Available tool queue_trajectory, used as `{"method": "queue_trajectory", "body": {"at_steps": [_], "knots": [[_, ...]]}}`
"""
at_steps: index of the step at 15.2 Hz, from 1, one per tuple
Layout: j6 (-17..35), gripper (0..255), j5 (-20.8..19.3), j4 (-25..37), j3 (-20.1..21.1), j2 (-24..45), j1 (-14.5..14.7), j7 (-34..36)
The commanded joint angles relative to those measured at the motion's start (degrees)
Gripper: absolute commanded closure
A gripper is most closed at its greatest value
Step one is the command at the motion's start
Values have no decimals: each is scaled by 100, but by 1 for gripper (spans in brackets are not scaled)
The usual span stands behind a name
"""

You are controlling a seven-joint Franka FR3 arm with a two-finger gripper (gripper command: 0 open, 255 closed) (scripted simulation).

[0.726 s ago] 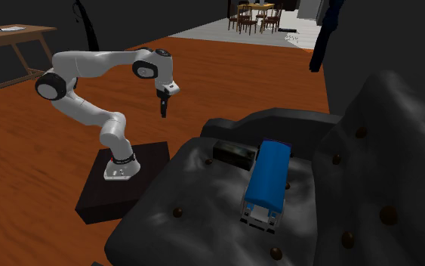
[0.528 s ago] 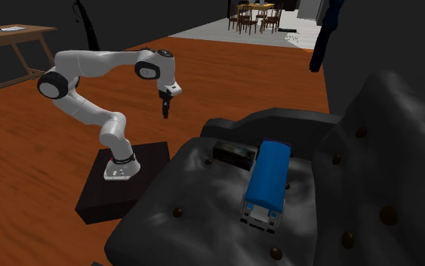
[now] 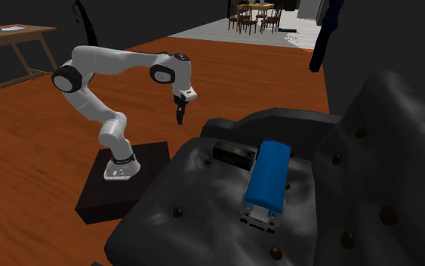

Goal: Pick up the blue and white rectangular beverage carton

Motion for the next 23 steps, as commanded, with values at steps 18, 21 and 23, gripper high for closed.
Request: {"method": "queue_trajectory", "body": {"at_steps": [18,21,23], "knots": [[154,0,-17,3616,-875,3384,-753,-81],[-10,0,104,4445,-995,3997,-948,-109],[-152,0,197,5023,-1059,4402,-1095,-123]]}}
